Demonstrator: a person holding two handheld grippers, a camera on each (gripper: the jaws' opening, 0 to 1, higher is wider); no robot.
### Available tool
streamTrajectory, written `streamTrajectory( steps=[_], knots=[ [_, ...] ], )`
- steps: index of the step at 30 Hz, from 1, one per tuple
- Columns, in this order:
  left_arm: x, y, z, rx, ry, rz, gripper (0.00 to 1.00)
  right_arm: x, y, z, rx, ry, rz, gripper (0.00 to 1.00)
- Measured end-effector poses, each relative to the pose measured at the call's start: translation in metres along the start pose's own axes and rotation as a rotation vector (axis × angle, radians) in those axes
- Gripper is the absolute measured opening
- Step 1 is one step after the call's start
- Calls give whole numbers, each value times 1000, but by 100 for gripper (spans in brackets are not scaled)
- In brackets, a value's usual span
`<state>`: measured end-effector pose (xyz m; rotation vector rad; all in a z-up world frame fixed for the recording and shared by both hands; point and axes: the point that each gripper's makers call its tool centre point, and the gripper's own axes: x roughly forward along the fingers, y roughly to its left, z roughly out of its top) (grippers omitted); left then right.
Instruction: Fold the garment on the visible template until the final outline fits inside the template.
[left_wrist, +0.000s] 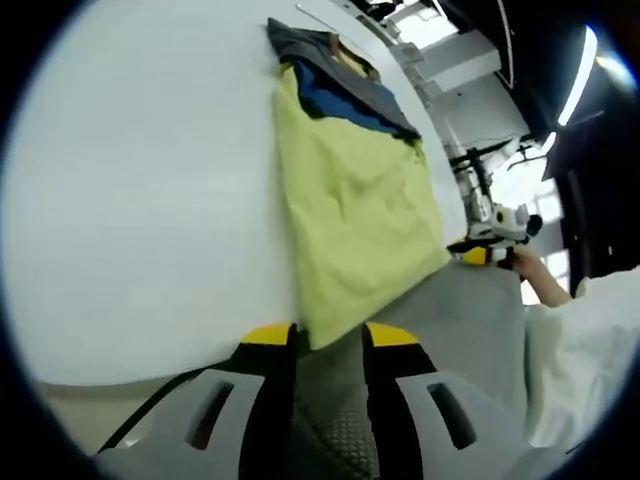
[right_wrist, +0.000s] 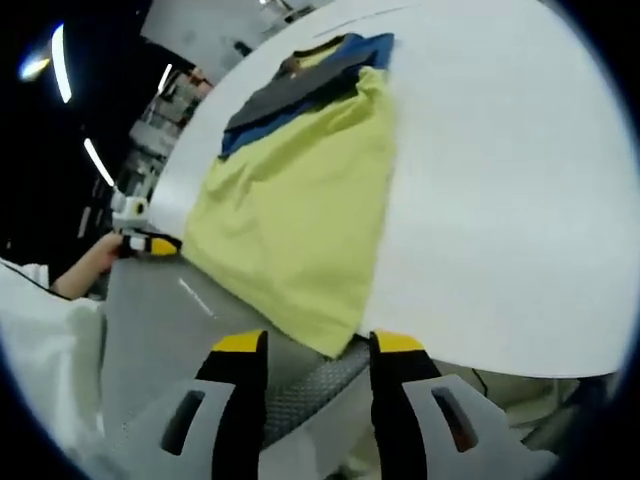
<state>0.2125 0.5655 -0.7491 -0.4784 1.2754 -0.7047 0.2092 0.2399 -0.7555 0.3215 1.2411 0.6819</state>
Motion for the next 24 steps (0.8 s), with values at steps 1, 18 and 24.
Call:
streamTrajectory(
  steps=[1,18,24],
  knots=[
    [0,0,0,-2,2,-1,21,0,0,-1,-4,7,-2,38],
    [9,3,0,-44,24,-17,10,11,-3,-2,58,6,27,19],
    [11,5,0,-69,25,-22,7,13,-6,-1,73,3,13,13]
  ],
)
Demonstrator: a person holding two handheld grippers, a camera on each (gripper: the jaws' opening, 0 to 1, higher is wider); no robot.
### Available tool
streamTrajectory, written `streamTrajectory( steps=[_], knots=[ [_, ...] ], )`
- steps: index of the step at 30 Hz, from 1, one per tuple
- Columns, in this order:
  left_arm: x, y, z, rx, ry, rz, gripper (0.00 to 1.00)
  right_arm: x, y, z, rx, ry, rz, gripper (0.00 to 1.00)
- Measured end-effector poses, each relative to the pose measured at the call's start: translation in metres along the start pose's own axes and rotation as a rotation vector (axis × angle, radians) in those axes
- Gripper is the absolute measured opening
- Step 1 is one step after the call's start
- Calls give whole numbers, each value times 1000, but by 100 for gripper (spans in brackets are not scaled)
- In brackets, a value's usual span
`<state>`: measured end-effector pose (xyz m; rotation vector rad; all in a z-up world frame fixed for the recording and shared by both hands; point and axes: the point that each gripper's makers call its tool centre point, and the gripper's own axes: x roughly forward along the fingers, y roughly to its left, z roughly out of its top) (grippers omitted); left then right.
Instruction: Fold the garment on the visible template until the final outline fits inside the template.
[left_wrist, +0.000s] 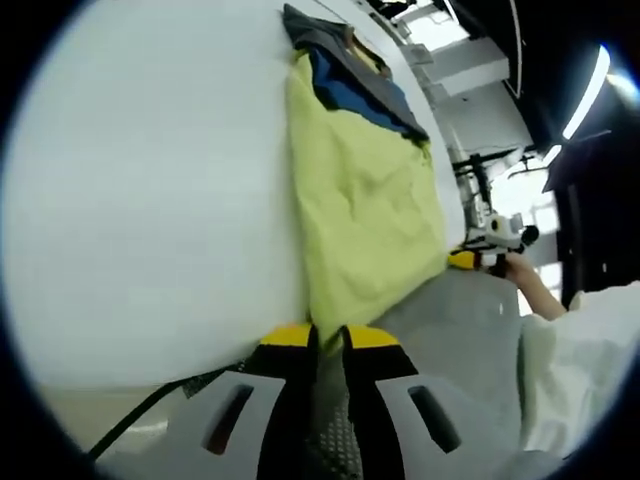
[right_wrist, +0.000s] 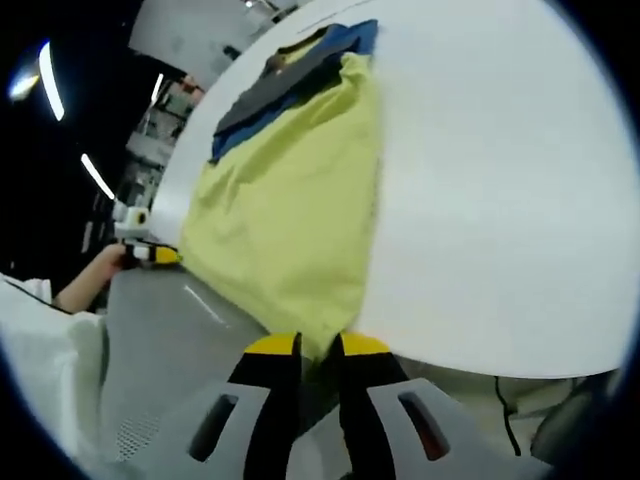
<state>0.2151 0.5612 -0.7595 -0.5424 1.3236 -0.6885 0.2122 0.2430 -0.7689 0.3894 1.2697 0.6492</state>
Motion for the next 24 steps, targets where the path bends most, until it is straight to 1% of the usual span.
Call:
streamTrajectory(
  steps=[4,6,8,14,17,18,21,24],
  knots=[
    [0,1,0,-20,0,2,4,0,-4,0,10,-2,-18,8],
    [0,3,-1,-27,2,12,0,0,-4,0,13,-5,-21,7],
    [0,3,-1,-42,-2,12,0,0,-5,-1,13,-7,-22,6],
    [-2,2,0,-54,-9,12,0,1,-4,-1,25,-8,-26,4],
    [-6,-3,2,-80,-20,-6,0,-2,-4,-1,91,-14,-22,4],
    [-7,-3,2,-83,-23,-9,0,-2,-3,0,97,-17,-20,4],
    [-13,-10,5,-110,-46,-43,0,-8,1,4,140,-50,8,3],
    [-18,-16,7,-123,-67,-71,0,-16,3,8,161,-82,22,3]
  ],
)
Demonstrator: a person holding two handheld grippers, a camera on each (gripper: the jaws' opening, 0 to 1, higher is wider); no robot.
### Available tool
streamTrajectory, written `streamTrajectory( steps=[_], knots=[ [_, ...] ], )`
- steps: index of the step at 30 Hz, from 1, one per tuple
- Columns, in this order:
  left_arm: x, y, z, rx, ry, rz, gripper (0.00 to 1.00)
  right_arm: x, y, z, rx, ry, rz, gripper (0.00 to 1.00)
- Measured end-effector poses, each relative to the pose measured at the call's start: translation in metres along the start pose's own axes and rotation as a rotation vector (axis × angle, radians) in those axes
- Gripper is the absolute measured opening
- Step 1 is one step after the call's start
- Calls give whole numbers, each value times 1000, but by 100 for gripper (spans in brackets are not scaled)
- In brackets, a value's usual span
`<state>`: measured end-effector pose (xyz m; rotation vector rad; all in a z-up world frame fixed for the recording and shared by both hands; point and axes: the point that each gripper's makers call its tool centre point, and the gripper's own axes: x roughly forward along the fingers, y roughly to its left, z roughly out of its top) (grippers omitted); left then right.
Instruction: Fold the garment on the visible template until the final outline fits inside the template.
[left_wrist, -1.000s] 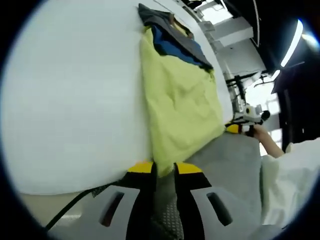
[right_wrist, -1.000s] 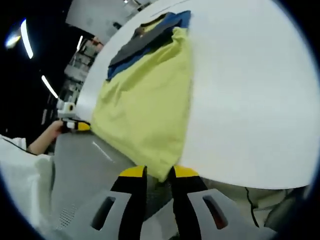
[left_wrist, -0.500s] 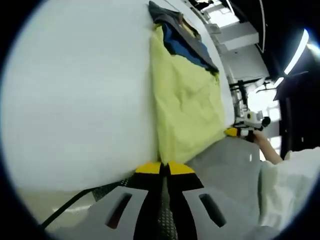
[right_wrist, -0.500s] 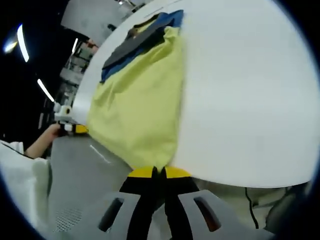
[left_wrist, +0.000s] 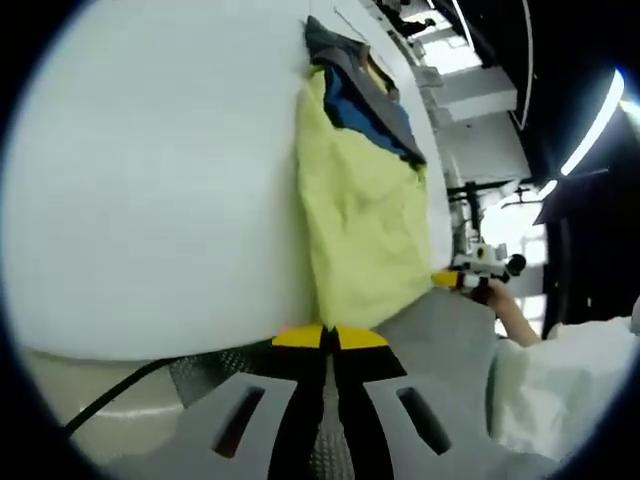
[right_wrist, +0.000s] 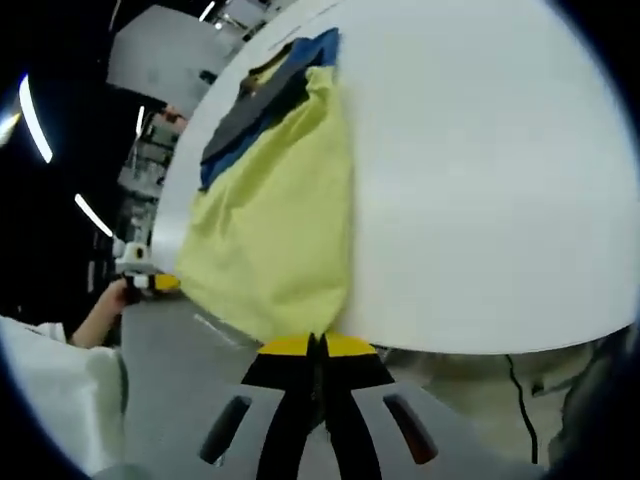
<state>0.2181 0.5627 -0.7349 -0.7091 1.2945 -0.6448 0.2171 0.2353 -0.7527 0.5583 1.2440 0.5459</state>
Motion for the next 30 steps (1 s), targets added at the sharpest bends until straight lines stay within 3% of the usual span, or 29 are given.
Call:
streamTrajectory(
  steps=[14,17,21,24,30],
  knots=[
    [-15,-15,-2,-46,-29,-36,0,-32,24,14,-10,-84,83,3],
    [-22,-27,2,-25,-55,-65,0,-43,36,24,3,-144,141,3],
    [-31,-36,4,-11,-77,-87,0,-53,39,24,-11,-152,155,3],
    [-35,-41,3,0,-84,-93,0,-60,50,29,-8,-200,223,3],
    [-42,-49,0,15,-99,-113,0,-65,57,22,-2,-208,228,3]
  ],
)
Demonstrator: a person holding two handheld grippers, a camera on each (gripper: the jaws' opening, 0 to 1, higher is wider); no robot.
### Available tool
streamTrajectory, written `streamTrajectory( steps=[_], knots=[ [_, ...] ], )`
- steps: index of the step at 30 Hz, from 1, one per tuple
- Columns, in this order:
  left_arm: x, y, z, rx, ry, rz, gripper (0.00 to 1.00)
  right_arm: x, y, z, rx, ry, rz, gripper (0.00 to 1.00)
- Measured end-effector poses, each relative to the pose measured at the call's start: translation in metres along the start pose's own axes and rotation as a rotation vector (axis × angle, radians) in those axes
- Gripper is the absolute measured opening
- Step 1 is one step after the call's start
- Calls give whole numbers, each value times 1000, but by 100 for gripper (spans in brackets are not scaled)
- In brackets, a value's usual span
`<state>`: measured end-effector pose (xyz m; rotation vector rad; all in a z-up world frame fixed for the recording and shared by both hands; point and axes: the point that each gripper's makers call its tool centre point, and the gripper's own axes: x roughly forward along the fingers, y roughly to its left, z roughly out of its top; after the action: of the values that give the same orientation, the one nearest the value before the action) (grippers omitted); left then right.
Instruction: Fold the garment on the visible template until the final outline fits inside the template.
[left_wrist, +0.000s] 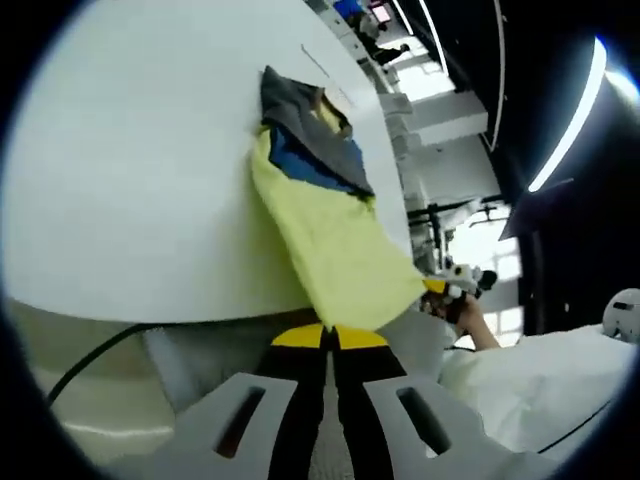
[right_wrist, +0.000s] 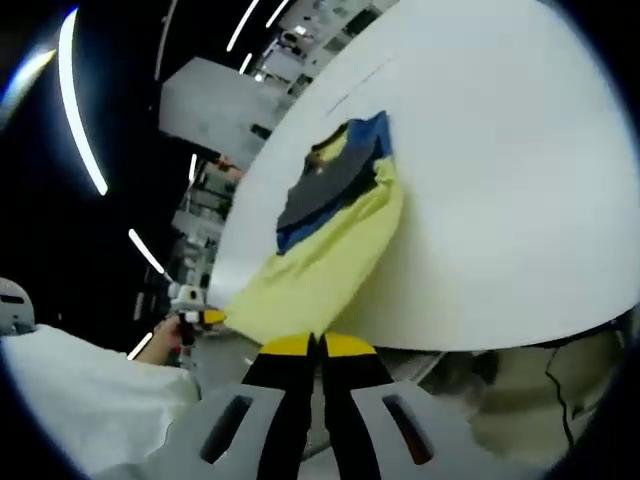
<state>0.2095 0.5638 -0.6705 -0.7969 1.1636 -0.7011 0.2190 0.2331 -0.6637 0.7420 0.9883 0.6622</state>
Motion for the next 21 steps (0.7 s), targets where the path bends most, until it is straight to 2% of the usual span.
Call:
streamTrajectory(
  steps=[9,21],
  knots=[
    [-8,-9,-3,20,-3,-10,0,-6,16,-6,-8,-13,23,3],
    [-14,-22,-7,39,11,-26,0,-15,26,-6,-12,-29,46,3]
  ],
)
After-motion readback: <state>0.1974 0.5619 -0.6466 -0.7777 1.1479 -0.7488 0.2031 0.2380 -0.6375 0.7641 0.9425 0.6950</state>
